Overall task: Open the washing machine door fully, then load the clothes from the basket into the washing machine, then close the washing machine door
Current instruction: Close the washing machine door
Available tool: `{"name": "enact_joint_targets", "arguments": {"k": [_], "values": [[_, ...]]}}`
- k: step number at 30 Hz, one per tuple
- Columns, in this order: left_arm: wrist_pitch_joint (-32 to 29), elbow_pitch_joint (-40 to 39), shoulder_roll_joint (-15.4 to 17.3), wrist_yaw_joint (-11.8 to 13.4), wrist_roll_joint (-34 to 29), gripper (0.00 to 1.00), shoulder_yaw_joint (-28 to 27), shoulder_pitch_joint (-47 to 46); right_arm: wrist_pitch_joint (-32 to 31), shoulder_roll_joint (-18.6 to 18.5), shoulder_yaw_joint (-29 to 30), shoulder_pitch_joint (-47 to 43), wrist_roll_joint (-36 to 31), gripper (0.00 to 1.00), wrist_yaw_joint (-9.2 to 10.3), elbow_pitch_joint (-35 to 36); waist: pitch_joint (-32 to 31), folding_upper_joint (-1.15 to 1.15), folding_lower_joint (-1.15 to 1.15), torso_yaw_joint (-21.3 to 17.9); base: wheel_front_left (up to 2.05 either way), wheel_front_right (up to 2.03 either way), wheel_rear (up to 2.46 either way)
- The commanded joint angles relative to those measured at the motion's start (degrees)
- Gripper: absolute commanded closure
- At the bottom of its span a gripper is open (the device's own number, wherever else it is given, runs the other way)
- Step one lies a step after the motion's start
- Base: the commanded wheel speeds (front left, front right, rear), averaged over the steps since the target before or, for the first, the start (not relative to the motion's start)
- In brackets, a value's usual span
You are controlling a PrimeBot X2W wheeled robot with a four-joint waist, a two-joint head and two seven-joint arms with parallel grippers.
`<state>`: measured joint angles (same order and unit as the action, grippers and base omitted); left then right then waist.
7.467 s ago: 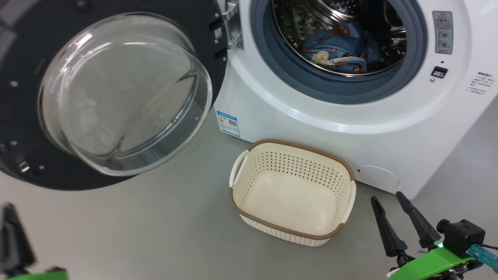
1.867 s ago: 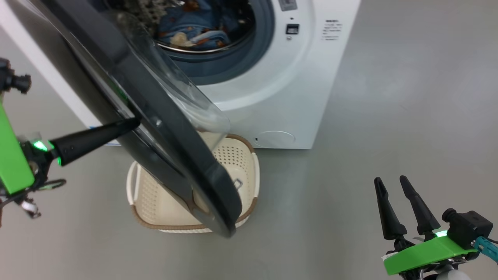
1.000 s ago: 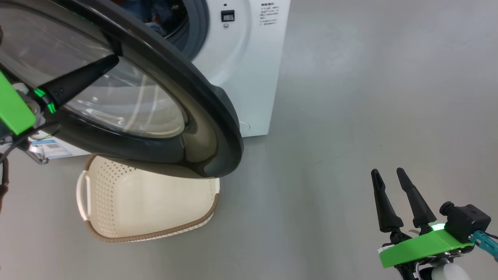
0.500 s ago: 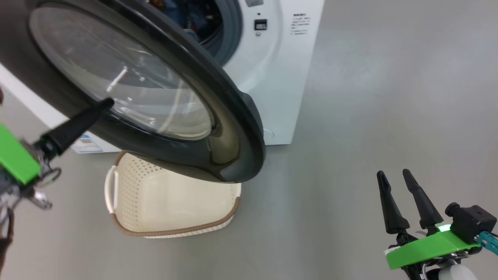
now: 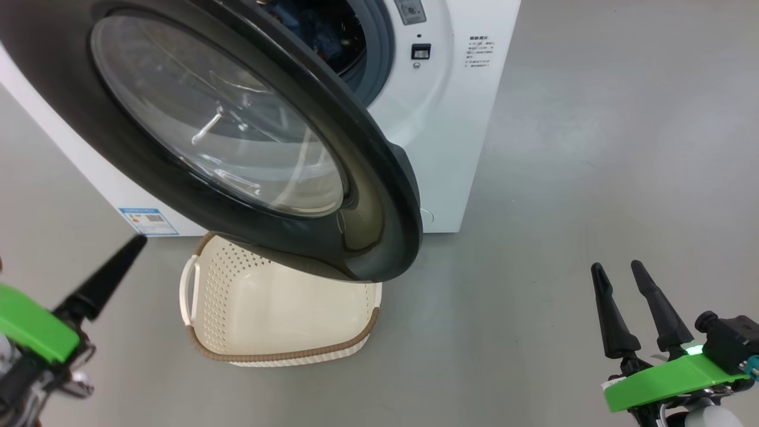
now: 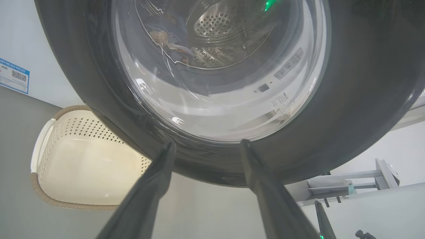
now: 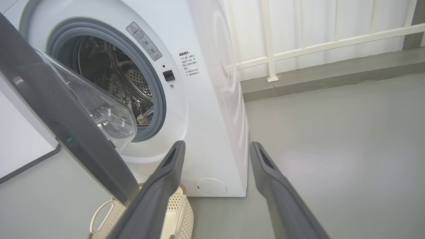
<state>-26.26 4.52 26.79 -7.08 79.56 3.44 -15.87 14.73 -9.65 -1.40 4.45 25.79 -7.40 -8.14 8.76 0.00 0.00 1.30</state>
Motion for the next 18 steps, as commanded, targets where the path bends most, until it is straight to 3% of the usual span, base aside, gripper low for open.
{"name": "enact_joint_targets", "arguments": {"k": [1, 14, 18], "values": [[1.16, -0.81, 2.69, -0.4, -0.42, 0.0, -2.25, -0.45, 0.27, -0.89, -0.98, -0.6, -0.04, 0.0, -0.09, 1.24, 0.03, 0.0, 0.0, -0.17, 0.0, 0.0, 0.0], [14.95, 5.05, 3.27, -0.4, -1.15, 0.0, 1.87, 4.81, 0.27, -1.76, -0.06, -1.11, 0.01, 0.0, -0.09, 0.72, 0.52, 0.0, 0.0, -2.75, 0.0, 0.0, 0.0], [23.61, 7.9, 4.95, -0.4, -5.91, 0.0, 4.59, 5.32, 0.27, -1.87, 0.13, -1.08, -0.03, 0.0, -0.09, 0.64, 0.52, 0.0, 0.0, -4.34, 0.0, 0.0, 0.0]]}}
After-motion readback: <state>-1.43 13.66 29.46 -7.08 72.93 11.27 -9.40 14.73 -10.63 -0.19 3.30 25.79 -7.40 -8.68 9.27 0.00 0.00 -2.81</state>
